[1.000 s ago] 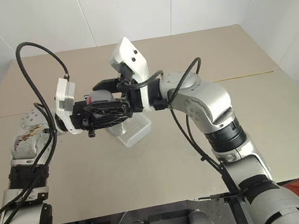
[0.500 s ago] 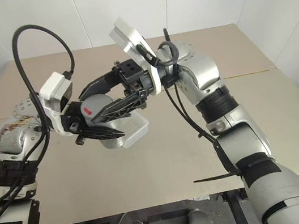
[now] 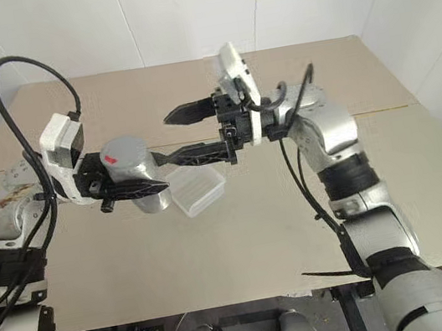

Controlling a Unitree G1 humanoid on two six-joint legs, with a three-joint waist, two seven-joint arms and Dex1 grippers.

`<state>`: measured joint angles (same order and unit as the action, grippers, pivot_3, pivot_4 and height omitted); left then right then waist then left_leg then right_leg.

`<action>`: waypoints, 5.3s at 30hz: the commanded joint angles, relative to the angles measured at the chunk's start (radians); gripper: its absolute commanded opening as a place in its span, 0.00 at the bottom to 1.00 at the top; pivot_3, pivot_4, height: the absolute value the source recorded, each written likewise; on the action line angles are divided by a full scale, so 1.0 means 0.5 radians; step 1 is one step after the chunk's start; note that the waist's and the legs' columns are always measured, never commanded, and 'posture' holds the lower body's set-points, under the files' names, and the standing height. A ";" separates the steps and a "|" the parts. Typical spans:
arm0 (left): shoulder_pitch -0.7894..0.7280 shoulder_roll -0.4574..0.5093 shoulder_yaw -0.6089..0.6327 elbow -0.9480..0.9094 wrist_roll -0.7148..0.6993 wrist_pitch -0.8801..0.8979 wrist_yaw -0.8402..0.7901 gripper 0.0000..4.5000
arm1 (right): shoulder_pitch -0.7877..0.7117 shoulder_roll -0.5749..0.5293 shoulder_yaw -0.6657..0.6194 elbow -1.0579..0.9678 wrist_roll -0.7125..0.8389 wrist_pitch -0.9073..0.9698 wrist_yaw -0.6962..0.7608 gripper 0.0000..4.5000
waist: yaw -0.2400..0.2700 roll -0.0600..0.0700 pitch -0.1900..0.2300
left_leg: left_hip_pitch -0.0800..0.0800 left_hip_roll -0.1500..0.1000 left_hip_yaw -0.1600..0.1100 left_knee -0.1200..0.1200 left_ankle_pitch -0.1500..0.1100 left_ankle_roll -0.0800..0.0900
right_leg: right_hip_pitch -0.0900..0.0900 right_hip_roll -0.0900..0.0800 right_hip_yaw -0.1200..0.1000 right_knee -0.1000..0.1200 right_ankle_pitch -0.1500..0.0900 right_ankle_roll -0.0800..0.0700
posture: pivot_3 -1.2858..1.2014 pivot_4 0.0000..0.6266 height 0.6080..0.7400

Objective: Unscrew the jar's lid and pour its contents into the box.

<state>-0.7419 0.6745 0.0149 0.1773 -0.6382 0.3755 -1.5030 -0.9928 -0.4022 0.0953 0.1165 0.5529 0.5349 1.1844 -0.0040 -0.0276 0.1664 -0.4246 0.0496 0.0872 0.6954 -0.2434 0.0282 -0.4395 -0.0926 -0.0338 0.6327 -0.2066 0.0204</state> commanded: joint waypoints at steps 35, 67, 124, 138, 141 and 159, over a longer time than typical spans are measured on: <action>0.103 0.177 0.223 -0.101 0.012 -0.019 0.025 0.43 | 0.004 0.012 -0.093 -0.361 -0.180 0.289 -0.875 0.99 | -0.004 0.000 0.000 | 0.001 -0.001 -0.001 0.000 0.001 -0.001 | 0.001 -0.002 -0.002 -0.005 0.000 0.000 | 0.52 0.24 1.00; -0.040 -0.129 0.147 0.067 0.101 -0.150 0.088 0.43 | -0.113 0.325 0.175 -0.462 -0.242 0.336 -0.893 0.99 | -0.019 0.000 0.000 | 0.001 0.000 -0.002 0.000 0.001 -0.001 | 0.001 0.000 -0.001 -0.002 0.000 0.000 | 0.52 0.24 1.00; -0.025 -0.049 0.176 0.096 0.069 -0.128 0.030 0.43 | -0.050 0.154 0.105 -0.584 -0.200 0.391 -0.864 0.99 | -0.016 0.000 0.000 | 0.001 0.000 -0.002 -0.001 0.001 -0.001 | 0.001 0.000 -0.002 -0.003 0.000 0.000 | 0.52 0.24 1.00; -0.056 -0.135 0.121 0.143 0.104 -0.163 0.031 0.43 | -0.089 0.265 0.125 -0.749 -0.014 0.459 -0.864 0.99 | -0.018 0.000 0.000 | 0.001 0.000 -0.002 0.000 0.001 -0.001 | 0.001 0.001 -0.001 -0.003 0.000 0.000 | 0.52 0.24 1.00; -0.081 -0.152 0.112 0.158 0.107 -0.162 0.023 0.43 | -0.115 0.324 0.222 -0.681 -0.102 0.421 -0.888 0.99 | -0.018 0.000 0.000 | 0.001 0.000 -0.002 0.000 0.001 -0.001 | 0.001 0.001 -0.001 -0.003 0.000 0.000 | 0.52 0.24 1.00; -0.057 -0.098 0.139 0.099 0.095 -0.129 0.012 0.43 | -0.132 0.334 0.145 -0.475 -0.241 0.325 -0.887 0.99 | -0.018 0.000 0.000 | 0.001 0.000 -0.003 -0.001 0.001 -0.001 | 0.001 0.000 -0.002 -0.002 0.000 0.000 | 0.52 0.24 1.00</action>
<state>-0.7701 0.6048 0.0616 0.2612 -0.5756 0.3101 -1.4849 -1.0544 -0.2114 0.2247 -0.0913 0.4318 0.7268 0.7460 -0.0130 -0.0276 0.1664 -0.4243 0.0495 0.0858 0.6951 -0.2431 0.0279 -0.4391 -0.0924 -0.0347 0.6317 -0.2065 0.0203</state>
